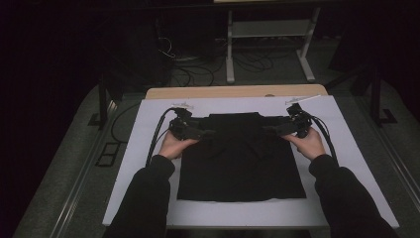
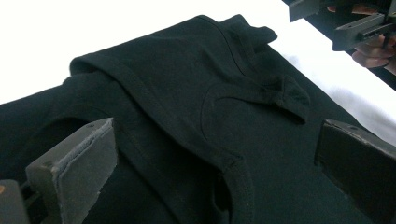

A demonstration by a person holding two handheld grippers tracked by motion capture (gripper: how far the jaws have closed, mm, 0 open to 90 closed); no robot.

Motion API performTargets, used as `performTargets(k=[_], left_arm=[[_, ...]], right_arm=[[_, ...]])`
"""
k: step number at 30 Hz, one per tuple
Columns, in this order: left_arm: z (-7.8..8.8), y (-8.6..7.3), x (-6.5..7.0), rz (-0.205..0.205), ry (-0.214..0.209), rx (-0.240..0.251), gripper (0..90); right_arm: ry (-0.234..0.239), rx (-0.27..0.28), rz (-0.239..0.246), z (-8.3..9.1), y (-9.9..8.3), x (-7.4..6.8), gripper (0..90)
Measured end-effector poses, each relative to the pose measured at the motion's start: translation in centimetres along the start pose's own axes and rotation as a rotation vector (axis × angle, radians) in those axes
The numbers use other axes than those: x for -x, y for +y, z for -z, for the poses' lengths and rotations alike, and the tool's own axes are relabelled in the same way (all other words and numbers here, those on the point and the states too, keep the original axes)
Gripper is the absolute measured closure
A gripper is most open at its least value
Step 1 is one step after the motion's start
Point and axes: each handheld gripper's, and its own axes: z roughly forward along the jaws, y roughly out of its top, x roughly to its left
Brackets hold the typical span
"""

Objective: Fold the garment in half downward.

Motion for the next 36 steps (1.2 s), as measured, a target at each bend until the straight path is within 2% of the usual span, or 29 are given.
performTargets(k=[2, 3, 4, 5, 7, 14, 19, 20, 26, 31, 36], left_arm=[[-0.2, -0.1, 0.1, -0.005, -0.008, -0.005, 0.0], [-0.4, -0.1, 0.3, 0.005, -0.009, 0.004, 0.0], [-0.4, -0.2, 0.3, -0.004, -0.011, -0.006, 0.0], [-0.6, -0.2, 0.4, 0.005, -0.012, -0.001, 0.0], [-0.8, -0.3, 0.4, -0.010, -0.008, -0.018, 0.0], [-1.3, -0.9, 0.3, 0.003, -0.017, -0.032, 0.0], [-1.6, -1.2, 0.2, -0.001, -0.030, -0.063, 0.0], [-1.8, -1.3, 0.3, 0.010, -0.033, -0.057, 0.0], [-2.2, -1.3, 0.5, -0.007, -0.037, -0.075, 0.0], [-2.1, -1.5, 0.3, -0.008, -0.065, -0.080, 11.3], [-2.3, -1.6, 0.4, -0.007, -0.074, -0.092, 18.9]], right_arm=[[0.009, -0.002, -0.002, -0.2, -0.2, 0.0, 3.4], [0.014, -0.006, -0.007, -0.2, -0.2, 0.0, 3.9], [0.017, -0.006, -0.006, -0.3, -0.4, -0.1, 3.9], [0.019, -0.008, -0.006, -0.3, -0.4, -0.1, 4.1], [0.020, -0.010, -0.005, -0.5, -0.6, -0.1, 4.9], [0.050, -0.026, 0.003, -1.1, -1.1, -0.2, 13.1], [0.057, -0.041, 0.013, -1.6, -1.5, -0.4, 14.3], [0.060, -0.040, 0.009, -1.6, -1.5, -0.4, 14.5], [0.070, -0.056, 0.018, -2.1, -2.0, -0.6, 17.1], [0.078, -0.050, 0.034, -2.2, -2.1, -0.8, 22.1], [0.084, -0.056, 0.048, -2.2, -2.1, -1.0, 27.6]])
